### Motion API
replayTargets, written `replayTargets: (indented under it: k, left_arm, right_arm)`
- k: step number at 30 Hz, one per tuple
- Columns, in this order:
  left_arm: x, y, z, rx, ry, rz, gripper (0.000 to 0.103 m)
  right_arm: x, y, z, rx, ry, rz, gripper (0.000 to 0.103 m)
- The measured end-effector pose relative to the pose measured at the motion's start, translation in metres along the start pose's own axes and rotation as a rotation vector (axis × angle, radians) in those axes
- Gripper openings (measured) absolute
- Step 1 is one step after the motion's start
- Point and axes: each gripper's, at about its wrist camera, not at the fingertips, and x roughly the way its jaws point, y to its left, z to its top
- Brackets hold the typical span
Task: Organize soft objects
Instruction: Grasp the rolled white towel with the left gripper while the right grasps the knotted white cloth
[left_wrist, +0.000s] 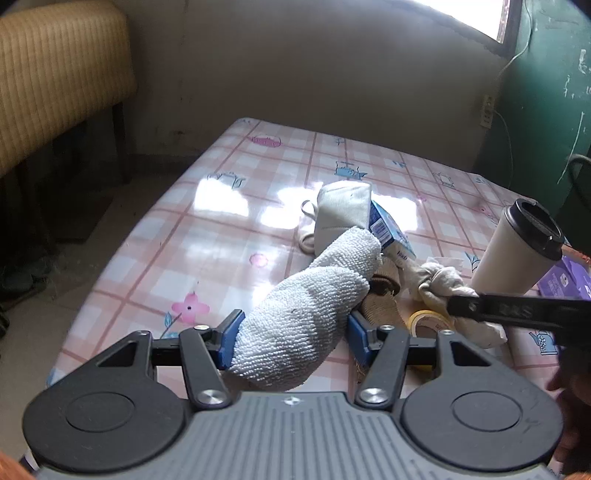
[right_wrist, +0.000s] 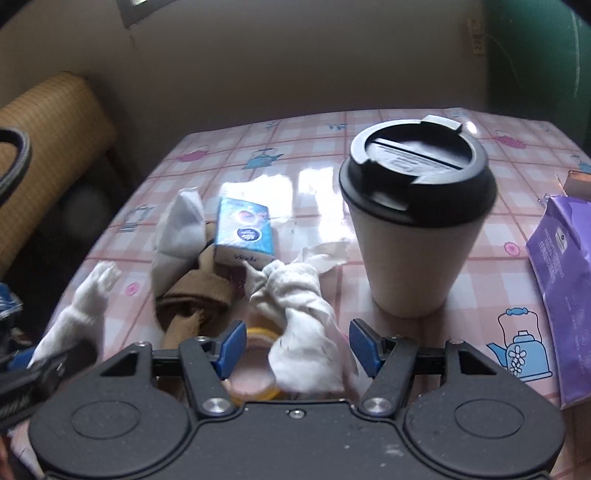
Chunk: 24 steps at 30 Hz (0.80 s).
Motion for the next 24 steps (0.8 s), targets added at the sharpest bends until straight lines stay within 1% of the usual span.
replayTargets:
  k: [4, 8, 9, 10, 11, 12, 13, 15, 18, 19, 24]
  left_arm:
    - [-0.001, 0.004, -0.004, -0.008, 0.003, -0.014, 0.060]
    - [0.001, 0.004, -0.006, -0.014, 0.012, -0.024, 0.060]
    - [0.003, 0.005, -0.006, -0.015, 0.013, -0.026, 0.060]
    - [0.003, 0.005, -0.006, -0.016, 0.015, -0.026, 0.060]
    - [0.004, 0.004, -0.007, -0.018, 0.015, -0.025, 0.060]
    - [0.004, 0.004, -0.007, -0.022, 0.014, -0.023, 0.060]
    - [0.005, 0.003, -0.006, -0.027, 0.013, -0.022, 0.060]
    - [0.004, 0.000, -0.005, -0.032, 0.009, -0.016, 0.060]
    - [0.003, -0.006, -0.001, -0.044, 0.002, -0.008, 0.060]
    - [0.003, -0.008, 0.001, -0.042, -0.001, -0.006, 0.060]
    - [0.000, -0.023, 0.016, -0.033, -0.016, 0.024, 0.059]
  right_arm:
    - [0.018, 0.007, 0.001, 0.046, -0.002, -0.036, 0.076]
    - [0.033, 0.013, -0.002, 0.049, -0.008, -0.063, 0.076]
    - [0.035, 0.012, -0.003, 0.050, -0.009, -0.063, 0.064]
    - [0.038, 0.010, -0.003, 0.051, 0.001, -0.052, 0.031]
    - [0.037, 0.007, -0.003, 0.042, -0.001, -0.063, 0.020]
    - [0.035, 0.005, -0.004, 0.039, -0.005, -0.059, 0.017]
    - [0.031, 0.002, -0.004, 0.041, -0.007, -0.036, 0.014]
    - [0.019, 0.002, -0.003, 0.000, -0.039, -0.039, 0.013]
    - [-0.004, 0.005, -0.002, -0.052, -0.083, -0.017, 0.013]
    - [-0.013, 0.005, -0.001, -0.068, -0.096, 0.003, 0.013]
    - [-0.048, 0.003, 0.009, -0.075, -0.105, 0.029, 0.013]
